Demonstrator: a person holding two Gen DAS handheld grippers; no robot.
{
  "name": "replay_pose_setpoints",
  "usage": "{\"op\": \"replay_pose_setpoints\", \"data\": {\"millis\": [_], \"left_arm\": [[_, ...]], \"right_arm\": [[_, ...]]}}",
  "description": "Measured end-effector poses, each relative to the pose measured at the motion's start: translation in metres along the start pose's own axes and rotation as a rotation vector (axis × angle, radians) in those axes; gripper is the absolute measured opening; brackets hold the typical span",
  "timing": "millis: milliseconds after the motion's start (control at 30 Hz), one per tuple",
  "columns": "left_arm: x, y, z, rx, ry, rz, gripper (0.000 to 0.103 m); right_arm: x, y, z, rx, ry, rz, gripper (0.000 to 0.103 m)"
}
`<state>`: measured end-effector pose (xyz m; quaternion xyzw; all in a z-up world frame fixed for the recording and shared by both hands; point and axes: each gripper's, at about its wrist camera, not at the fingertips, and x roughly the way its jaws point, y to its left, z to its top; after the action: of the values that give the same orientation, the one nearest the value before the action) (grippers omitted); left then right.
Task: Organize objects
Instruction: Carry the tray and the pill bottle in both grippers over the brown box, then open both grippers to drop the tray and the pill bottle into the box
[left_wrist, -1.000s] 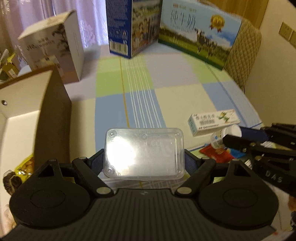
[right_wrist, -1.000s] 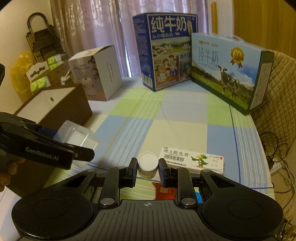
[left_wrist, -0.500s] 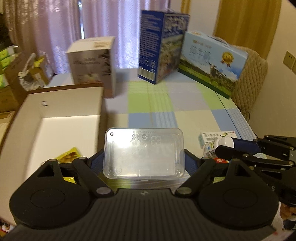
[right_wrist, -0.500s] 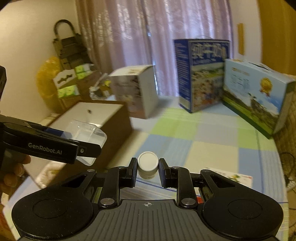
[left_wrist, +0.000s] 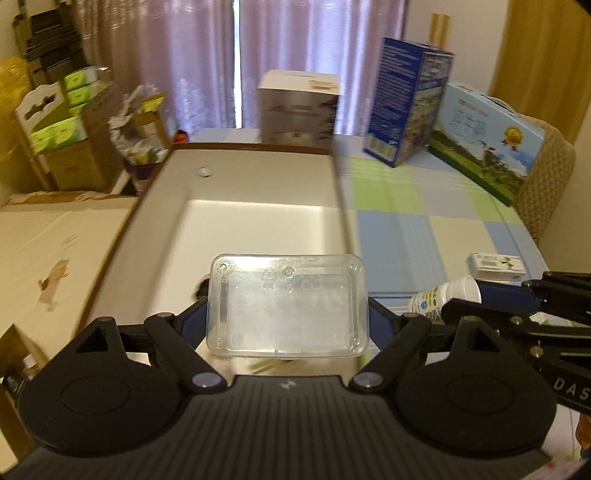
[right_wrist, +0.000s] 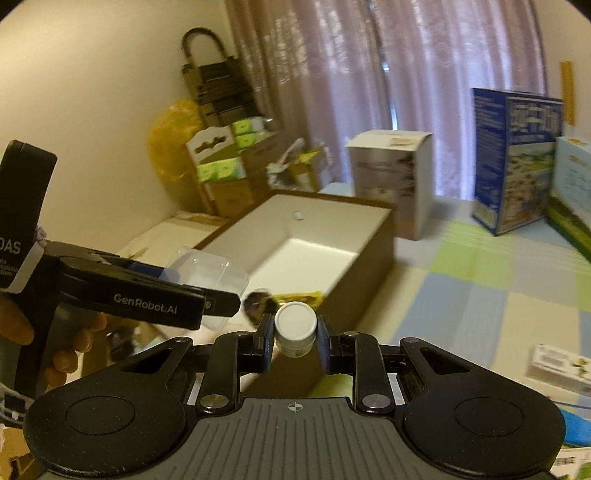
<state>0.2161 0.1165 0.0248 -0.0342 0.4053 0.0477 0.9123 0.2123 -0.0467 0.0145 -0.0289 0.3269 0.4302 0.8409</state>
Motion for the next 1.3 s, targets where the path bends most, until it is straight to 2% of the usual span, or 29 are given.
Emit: {"op": "replay_pose_setpoints", "data": {"millis": [233,500,867,1067,1300], "left_arm": [[-0.006,0.047,-0.008,-0.029,0.013,0.034,0.083],[0.012,0.078,-0.010,-0.022,0.051,0.036,0.083],[0.075,0.095,0.014,0.043,0.104,-0.009,0.083],[0.118,0.092,0.034,0.092,0.128,-0.030,0.083],[0.150,0.090,0.054,0.134,0.138,-0.046,0.083]], "right_arm": [[0.032,0.033,0.001,-0.021,0.026,0.026,0.021],[0.073,0.044,0.002,-0.029,0.078,-0.012,0.021],[0.135,0.015,0.020,-0.021,0.130,-0.120,0.021],[0.167,-0.005,0.036,-0.028,0.145,-0.158,0.021],[0.191,-0.019,0.051,-0.056,0.172,-0.187,0.021]]}}
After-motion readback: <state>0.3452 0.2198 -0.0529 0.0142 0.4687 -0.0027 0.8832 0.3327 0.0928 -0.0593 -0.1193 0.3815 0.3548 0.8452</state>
